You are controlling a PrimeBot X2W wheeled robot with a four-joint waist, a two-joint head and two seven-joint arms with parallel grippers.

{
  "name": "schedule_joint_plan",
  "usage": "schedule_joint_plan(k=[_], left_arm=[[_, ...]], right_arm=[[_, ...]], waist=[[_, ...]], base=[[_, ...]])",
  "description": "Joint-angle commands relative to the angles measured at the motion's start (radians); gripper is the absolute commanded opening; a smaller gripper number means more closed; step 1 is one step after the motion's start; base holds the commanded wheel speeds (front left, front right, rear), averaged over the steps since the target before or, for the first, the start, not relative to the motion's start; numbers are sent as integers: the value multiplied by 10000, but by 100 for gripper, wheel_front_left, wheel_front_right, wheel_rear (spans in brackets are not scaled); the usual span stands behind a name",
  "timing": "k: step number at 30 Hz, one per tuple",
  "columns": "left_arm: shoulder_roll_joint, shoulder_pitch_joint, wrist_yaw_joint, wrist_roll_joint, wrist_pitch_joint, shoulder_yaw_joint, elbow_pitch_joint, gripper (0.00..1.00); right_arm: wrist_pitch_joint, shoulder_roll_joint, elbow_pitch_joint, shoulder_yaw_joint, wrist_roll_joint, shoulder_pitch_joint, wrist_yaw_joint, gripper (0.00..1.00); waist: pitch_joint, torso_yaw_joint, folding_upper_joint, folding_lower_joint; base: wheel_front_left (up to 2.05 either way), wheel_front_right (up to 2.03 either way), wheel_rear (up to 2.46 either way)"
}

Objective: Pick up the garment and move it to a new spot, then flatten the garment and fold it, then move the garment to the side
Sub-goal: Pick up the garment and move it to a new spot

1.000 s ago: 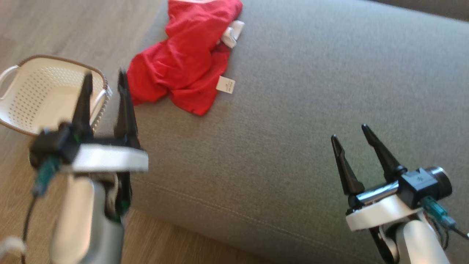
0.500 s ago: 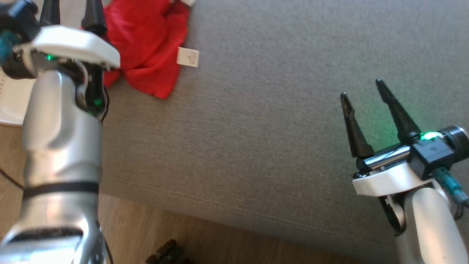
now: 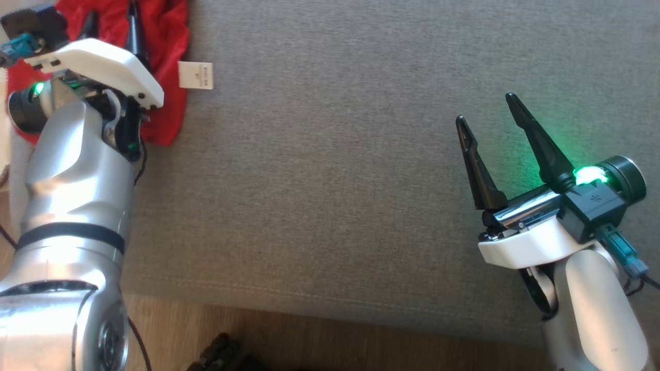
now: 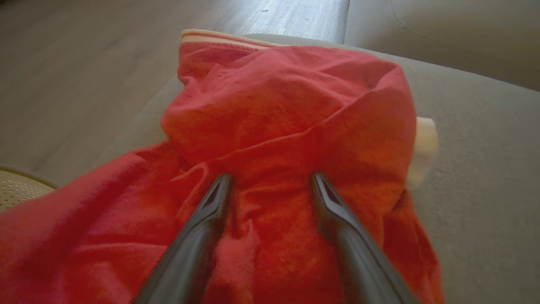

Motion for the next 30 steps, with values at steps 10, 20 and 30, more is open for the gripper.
schedule_joint_plan(k=[10, 20, 30], left_arm=[[592, -425, -150, -79, 257, -162, 834, 100], [771, -92, -217, -130, -356, -320, -338, 0], [494, 2148, -208, 70, -369, 520, -5291, 0]], right_arm=[[-65, -65, -466, 323, 132, -95, -4, 100], [-65, 18, -246, 366, 293, -65, -4, 100], [-65, 110, -18, 263, 695, 286, -4, 100]], waist=[[336, -424, 0, -1], [-350, -423, 0, -1], [-1924, -341, 0, -1]], base=[[0, 0, 0], [0, 0, 0], [0, 0, 0]])
